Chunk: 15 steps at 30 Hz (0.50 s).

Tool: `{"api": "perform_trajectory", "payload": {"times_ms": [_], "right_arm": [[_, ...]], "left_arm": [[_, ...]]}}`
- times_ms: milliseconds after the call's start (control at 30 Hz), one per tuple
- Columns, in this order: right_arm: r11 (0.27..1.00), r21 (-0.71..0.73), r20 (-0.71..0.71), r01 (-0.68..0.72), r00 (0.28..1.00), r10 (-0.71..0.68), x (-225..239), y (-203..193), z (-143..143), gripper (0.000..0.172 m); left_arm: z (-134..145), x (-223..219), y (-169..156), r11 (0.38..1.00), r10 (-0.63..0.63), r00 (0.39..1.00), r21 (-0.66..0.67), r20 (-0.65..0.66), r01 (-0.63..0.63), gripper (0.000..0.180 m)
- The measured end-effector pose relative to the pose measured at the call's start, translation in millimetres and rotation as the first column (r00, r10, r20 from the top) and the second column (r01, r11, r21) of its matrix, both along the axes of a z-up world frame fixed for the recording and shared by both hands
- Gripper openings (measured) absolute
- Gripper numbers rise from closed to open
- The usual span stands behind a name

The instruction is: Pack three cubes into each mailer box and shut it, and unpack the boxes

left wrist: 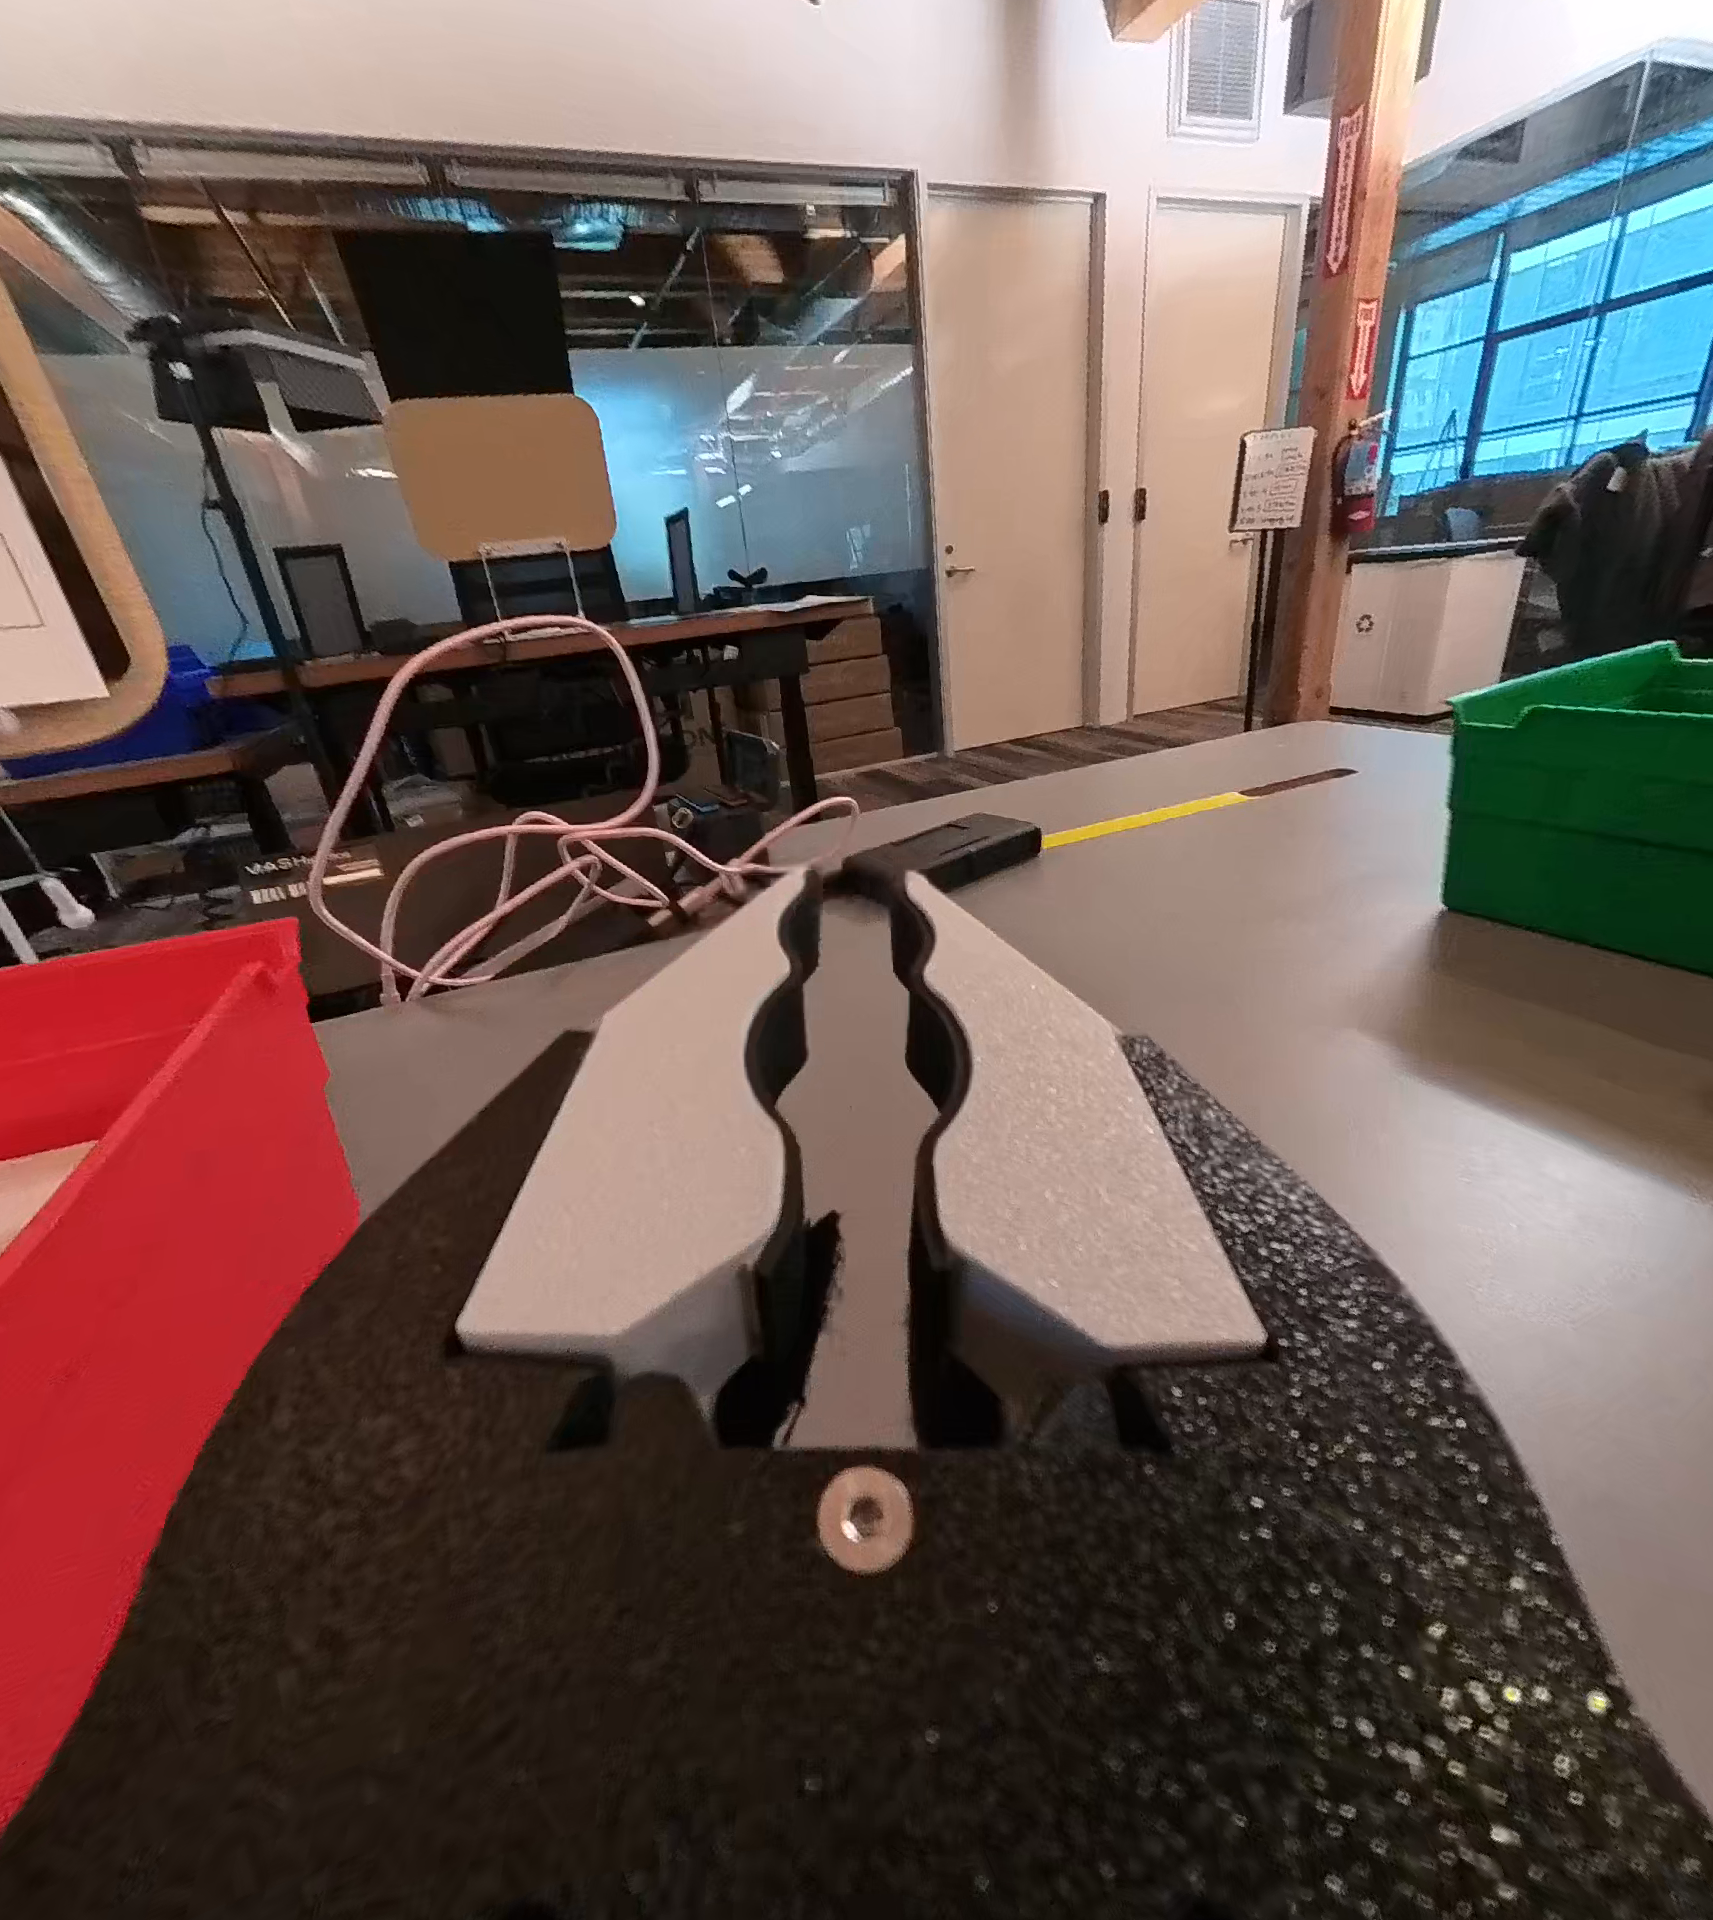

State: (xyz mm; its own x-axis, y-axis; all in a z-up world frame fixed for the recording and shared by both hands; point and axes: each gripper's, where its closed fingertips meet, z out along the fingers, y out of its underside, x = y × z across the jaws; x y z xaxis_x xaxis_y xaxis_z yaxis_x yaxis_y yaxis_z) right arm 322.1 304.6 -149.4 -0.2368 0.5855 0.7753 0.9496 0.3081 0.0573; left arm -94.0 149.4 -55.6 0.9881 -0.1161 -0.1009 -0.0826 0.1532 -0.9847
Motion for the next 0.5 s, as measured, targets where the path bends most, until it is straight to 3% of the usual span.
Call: {"api": "perform_trajectory", "payload": {"times_ms": [67, 167, 200, 300, 367, 433, 500], "right_arm": [[1.000, -0.029, 0.038, 0.006, 0.999, -0.004, 5, -7, -2, 0.084], [0.986, -0.143, 0.043, 0.089, 0.996, -0.083, 16, -27, 7, 0.116], [0.973, -0.189, 0.052, 0.136, 0.990, -0.128, 23, -34, 12, 0.112], [0.913, -0.327, 0.091, 0.242, 0.970, -0.224, 43, -62, 24, 0.056], [0.837, -0.475, 0.095, 0.273, 0.961, -0.259, 45, -88, 20, 0.013], [0.751, -0.599, 0.087, 0.277, 0.955, -0.284, 39, -106, 9, 0.000], [0.761, -0.594, 0.100, 0.261, 0.962, -0.253, 35, -103, -5, 0.000]], "left_arm": [[-5, 2, 2, 0.999, -0.016, 1.000, -0.032, 0.022, 0.017, 0.011], [-9, 2, 4, 0.998, -0.025, 0.999, -0.064, 0.047, 0.028, 0.013], [-9, 2, 5, 0.997, -0.027, 0.998, -0.067, 0.053, 0.031, 0.013], [-9, 4, 5, 0.997, -0.029, 0.998, -0.070, 0.050, 0.033, 0.015], [-9, 6, 5, 0.997, -0.032, 0.999, -0.069, 0.043, 0.035, 0.015], [-9, 7, 4, 0.997, -0.034, 0.999, -0.069, 0.034, 0.036, 0.016], [-10, 9, 4, 0.997, -0.037, 0.999, -0.070, 0.026, 0.039, 0.016]]}}
